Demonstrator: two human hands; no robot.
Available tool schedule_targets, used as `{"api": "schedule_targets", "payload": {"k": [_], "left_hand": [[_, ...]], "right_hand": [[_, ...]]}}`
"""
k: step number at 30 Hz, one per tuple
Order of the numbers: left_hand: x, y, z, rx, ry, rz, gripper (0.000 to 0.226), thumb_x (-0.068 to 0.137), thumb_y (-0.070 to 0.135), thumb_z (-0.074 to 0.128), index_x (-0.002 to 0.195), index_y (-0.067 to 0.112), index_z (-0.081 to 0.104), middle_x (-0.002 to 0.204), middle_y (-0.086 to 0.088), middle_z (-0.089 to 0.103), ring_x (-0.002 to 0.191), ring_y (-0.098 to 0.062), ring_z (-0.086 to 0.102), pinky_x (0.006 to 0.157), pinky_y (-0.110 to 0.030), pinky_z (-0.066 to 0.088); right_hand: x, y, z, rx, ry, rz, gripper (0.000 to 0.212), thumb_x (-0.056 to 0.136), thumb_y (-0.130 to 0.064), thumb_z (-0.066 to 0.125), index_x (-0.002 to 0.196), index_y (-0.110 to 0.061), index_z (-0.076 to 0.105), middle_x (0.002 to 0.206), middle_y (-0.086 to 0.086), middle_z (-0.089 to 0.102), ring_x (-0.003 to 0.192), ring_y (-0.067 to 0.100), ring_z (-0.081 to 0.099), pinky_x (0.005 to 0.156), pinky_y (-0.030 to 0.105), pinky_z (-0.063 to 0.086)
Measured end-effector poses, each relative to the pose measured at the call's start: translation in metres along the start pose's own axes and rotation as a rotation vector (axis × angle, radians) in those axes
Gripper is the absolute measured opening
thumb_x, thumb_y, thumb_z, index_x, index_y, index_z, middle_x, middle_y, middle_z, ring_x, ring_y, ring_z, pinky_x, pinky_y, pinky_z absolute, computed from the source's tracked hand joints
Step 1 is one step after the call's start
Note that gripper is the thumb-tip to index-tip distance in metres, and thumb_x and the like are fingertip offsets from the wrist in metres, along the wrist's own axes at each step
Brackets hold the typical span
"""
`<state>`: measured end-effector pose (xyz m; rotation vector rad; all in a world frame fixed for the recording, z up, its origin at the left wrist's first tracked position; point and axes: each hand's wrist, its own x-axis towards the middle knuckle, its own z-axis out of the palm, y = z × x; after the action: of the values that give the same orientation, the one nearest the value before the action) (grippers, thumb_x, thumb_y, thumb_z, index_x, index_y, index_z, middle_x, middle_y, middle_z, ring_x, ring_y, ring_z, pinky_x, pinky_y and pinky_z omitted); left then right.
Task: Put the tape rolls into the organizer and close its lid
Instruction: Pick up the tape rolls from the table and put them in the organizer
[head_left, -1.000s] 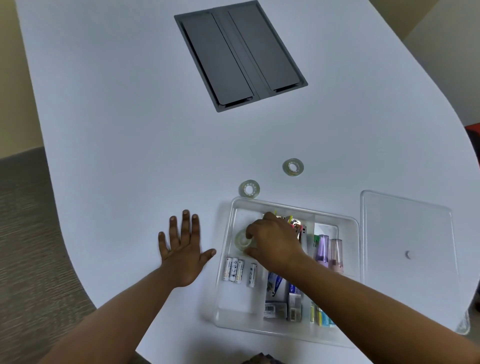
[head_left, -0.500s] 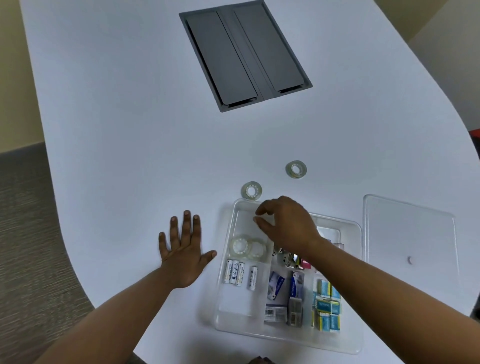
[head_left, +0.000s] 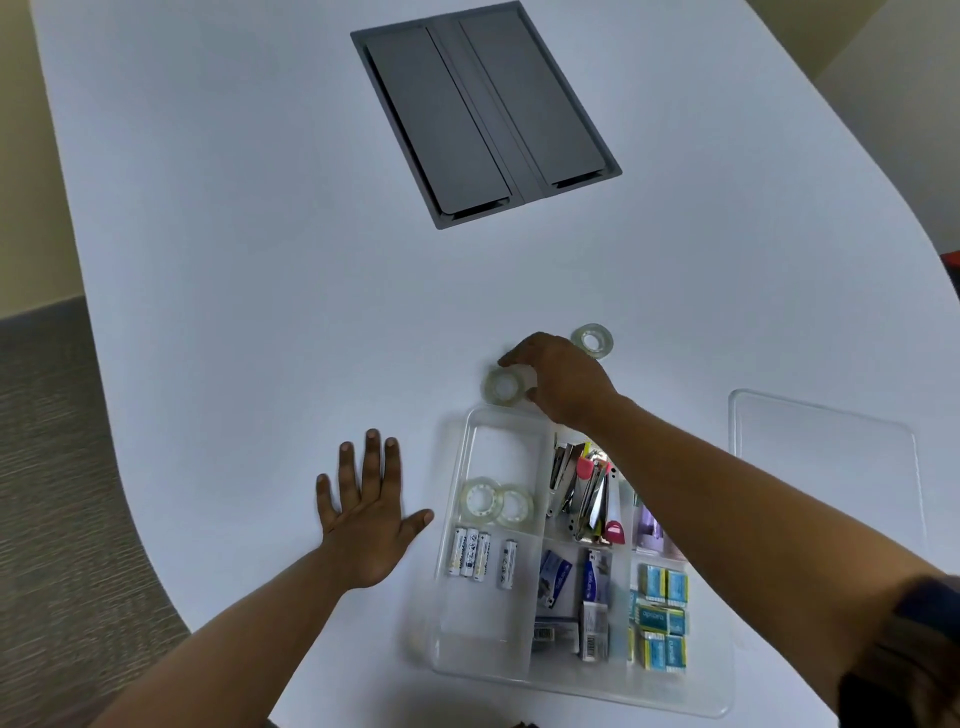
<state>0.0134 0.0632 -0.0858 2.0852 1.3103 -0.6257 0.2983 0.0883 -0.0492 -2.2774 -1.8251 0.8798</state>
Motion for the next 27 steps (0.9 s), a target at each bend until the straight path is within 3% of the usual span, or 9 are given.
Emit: {"api": "schedule_targets", "payload": {"k": [5, 9, 13, 16, 18, 23, 27], "left_hand": [[0.0, 0.0, 0.0, -0.003, 0.005, -0.002, 0.087, 0.09, 0.063, 0.026, 0.135, 0.024, -0.037, 0.14, 0.003, -0.05, 0.129, -0.027, -0.045, 0.11, -0.052, -0.018], [-0.001, 0.0, -0.001, -0.003, -0.001, 0.002, 0.088, 0.089, 0.063, 0.027, 0.134, 0.023, -0.038, 0.14, 0.003, -0.05, 0.126, -0.026, -0.048, 0.109, -0.052, -0.019], [0.001, -0.001, -0.004, 0.002, -0.043, 0.003, 0.089, 0.089, 0.066, 0.024, 0.134, 0.023, -0.039, 0.138, 0.003, -0.052, 0.126, -0.027, -0.048, 0.109, -0.053, -0.018], [0.002, -0.003, -0.004, -0.008, -0.048, 0.014, 0.089, 0.076, 0.075, 0.009, 0.131, 0.027, -0.042, 0.136, 0.006, -0.054, 0.123, -0.024, -0.051, 0.108, -0.052, -0.02], [0.001, -0.003, -0.003, -0.005, -0.039, 0.01, 0.088, 0.081, 0.073, 0.014, 0.132, 0.028, -0.041, 0.138, 0.006, -0.053, 0.125, -0.024, -0.049, 0.109, -0.052, -0.019], [0.0, -0.001, -0.007, -0.026, -0.062, 0.016, 0.088, 0.091, 0.062, 0.029, 0.13, 0.027, -0.042, 0.137, 0.007, -0.053, 0.126, -0.024, -0.048, 0.109, -0.053, -0.019], [-0.001, 0.0, -0.009, -0.025, -0.082, 0.014, 0.087, 0.092, 0.06, 0.029, 0.13, 0.026, -0.042, 0.136, 0.006, -0.053, 0.125, -0.023, -0.048, 0.109, -0.054, -0.018]], "right_hand": [[0.011, 0.004, -0.002, -0.149, -0.112, -0.08, 0.075, 0.072, -0.011, 0.076, 0.138, -0.034, 0.048, 0.138, -0.002, 0.046, 0.127, 0.021, 0.042, 0.093, 0.039, 0.048], [0.016, 0.004, -0.003, -0.189, -0.096, -0.097, 0.062, 0.072, -0.023, 0.08, 0.129, -0.03, 0.058, 0.132, -0.002, 0.05, 0.122, 0.021, 0.047, 0.089, 0.037, 0.048], [0.006, 0.0, -0.007, 0.043, 0.131, 0.016, 0.055, 0.067, -0.041, 0.081, 0.118, -0.028, 0.064, 0.109, -0.002, 0.056, 0.104, 0.019, 0.057, 0.08, 0.033, 0.048], [-0.022, -0.014, -0.015, 0.187, 0.329, 0.067, 0.047, 0.068, -0.046, 0.079, 0.11, -0.029, 0.065, 0.096, -0.006, 0.058, 0.084, 0.013, 0.057, 0.066, 0.028, 0.044], [-0.05, -0.025, -0.015, 0.23, 0.39, 0.12, 0.047, 0.068, -0.048, 0.077, 0.11, -0.03, 0.064, 0.091, -0.008, 0.06, 0.079, 0.011, 0.056, 0.065, 0.027, 0.041], [-0.108, -0.041, 0.012, 0.197, 0.25, 0.201, 0.051, 0.072, -0.049, 0.074, 0.117, -0.03, 0.06, 0.088, -0.009, 0.057, 0.083, 0.014, 0.058, 0.067, 0.03, 0.047], [-0.118, -0.043, 0.035, 0.046, 0.172, 0.222, 0.051, 0.075, -0.052, 0.068, 0.119, -0.028, 0.059, 0.103, -0.004, 0.063, 0.099, 0.022, 0.058, 0.078, 0.035, 0.048]]}}
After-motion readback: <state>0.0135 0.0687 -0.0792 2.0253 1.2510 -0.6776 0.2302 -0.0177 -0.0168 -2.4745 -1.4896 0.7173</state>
